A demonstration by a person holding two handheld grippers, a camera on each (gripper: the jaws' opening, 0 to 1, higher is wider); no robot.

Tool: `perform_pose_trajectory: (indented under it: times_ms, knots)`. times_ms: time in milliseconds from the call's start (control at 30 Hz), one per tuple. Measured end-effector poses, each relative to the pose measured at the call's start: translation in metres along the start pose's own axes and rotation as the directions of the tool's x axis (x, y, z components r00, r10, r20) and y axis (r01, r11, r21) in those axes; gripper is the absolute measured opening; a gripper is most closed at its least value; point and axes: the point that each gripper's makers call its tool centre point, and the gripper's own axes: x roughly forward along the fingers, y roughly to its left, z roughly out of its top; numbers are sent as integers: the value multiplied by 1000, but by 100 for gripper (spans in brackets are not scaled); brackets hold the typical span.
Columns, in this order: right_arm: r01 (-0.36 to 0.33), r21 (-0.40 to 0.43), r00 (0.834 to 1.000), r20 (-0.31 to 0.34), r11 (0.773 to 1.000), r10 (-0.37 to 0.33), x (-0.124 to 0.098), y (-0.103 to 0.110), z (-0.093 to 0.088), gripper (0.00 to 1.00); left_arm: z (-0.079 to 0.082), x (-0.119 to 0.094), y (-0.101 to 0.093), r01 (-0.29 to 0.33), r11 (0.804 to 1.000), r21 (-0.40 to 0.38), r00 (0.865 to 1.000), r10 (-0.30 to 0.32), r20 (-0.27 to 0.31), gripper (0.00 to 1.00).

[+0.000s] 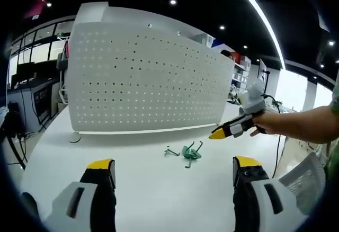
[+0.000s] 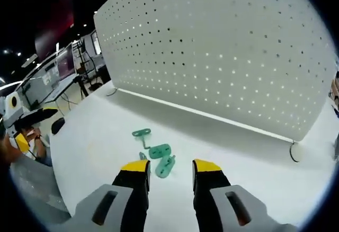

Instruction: Insert the hook assembly into the mounting plate slot until the hook locks in place.

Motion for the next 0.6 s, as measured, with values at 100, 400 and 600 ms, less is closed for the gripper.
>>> perform_pose_trajectory:
  times_ms: [100, 400, 600]
  knots:
    - [-5, 12, 1000, -14, 1000, 5, 6, -1, -3, 29, -1, 0, 1, -5, 1000, -1, 1000, 5, -5, 94]
    - [-18, 54, 999, -48, 998, 21, 23, 0, -10, 24, -2, 0, 4, -13, 1000, -6, 1000, 13, -11, 93]
    - [-18, 62, 997, -67, 998, 22, 32, 0, -13, 21, -2, 0, 5, -15, 1000, -10, 1000, 15, -12, 93]
